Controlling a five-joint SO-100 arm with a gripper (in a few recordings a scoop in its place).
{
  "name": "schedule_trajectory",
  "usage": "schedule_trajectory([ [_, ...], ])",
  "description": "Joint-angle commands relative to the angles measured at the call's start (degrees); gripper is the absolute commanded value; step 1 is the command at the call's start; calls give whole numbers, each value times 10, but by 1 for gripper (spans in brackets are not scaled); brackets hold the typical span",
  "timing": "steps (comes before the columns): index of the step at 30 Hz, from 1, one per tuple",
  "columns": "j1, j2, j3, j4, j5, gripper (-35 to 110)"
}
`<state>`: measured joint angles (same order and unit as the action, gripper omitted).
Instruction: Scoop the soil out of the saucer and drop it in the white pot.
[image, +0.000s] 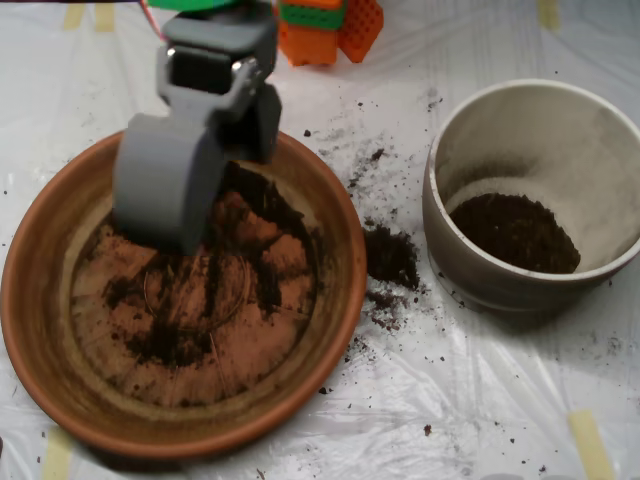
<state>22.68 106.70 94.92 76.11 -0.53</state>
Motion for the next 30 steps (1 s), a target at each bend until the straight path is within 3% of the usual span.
schedule_trajectory([
  [1, 69, 56, 97, -78, -31, 50],
  [7, 113, 21, 174, -147, -91, 54],
  [12, 125, -91, 128, -150, -133, 55],
  [19, 114, -327, -89, -34, -183, 55],
  [30, 84, -506, -409, 121, -204, 56],
])
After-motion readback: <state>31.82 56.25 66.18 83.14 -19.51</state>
